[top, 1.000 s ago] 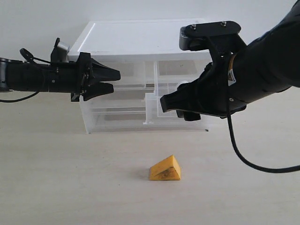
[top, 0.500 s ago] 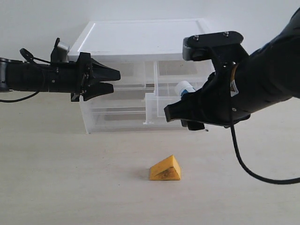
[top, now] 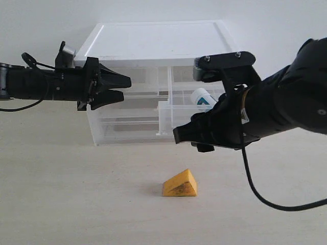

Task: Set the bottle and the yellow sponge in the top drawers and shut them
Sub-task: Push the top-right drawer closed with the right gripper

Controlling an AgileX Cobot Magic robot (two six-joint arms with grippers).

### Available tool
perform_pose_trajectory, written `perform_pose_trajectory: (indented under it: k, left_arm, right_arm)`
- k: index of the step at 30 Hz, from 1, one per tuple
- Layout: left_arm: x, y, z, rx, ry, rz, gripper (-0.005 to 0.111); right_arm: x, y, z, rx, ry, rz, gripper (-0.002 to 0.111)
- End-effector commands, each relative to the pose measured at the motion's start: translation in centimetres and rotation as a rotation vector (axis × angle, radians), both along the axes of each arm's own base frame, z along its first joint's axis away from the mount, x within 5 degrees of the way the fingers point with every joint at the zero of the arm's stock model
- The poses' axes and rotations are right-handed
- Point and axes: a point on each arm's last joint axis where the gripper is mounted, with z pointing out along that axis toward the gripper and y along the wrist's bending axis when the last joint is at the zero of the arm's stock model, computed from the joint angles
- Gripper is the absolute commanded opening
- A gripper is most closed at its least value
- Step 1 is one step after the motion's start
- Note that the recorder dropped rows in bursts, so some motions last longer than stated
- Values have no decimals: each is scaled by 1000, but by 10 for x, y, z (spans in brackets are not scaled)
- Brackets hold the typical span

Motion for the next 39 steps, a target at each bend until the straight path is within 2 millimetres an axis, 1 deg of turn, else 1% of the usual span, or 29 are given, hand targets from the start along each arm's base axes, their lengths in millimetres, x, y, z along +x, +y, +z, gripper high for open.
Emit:
perform_pose_trajectory:
  k: [1,4,7,14,18,24,29,30,33,35,37,39]
  left_arm:
    - [8,8,-14,127,-31,67,58]
    - [8,8,-13,125,-31,64,58]
    - [8,8,-14,126,-31,66,58]
    - [8,8,-14,130,-31,71,58]
    - [9,9,-14,133,-32,74,58]
    - [9,9,-14,136,-35,75,58]
    - [9,9,-14,133,-35,72,58]
    - [9,9,-14,133,-35,72,58]
    - [9,9,-14,135,-35,74,58]
    - [9,9,-14,136,-35,75,58]
    - [9,9,-14,136,-35,75,58]
    - [9,9,-14,136,-35,75,58]
  right_arm:
    - [10,5,-18,-30,-4,-12,54]
    - [15,5,-21,-35,-31,-34,54]
    - [18,5,-18,-28,-85,-45,54]
    - [29,7,-1,-13,-195,-79,54]
    - [33,9,7,12,-223,-89,54]
    - [38,10,20,-3,-280,-98,54]
    - [46,6,31,18,-321,-157,54]
    - [51,2,33,48,-323,-181,54]
    - [61,-7,24,37,-305,-216,54]
    - [70,-9,12,22,-280,-221,54]
    - [77,-7,1,33,-257,-201,54]
    - [82,-4,-4,39,-253,-192,54]
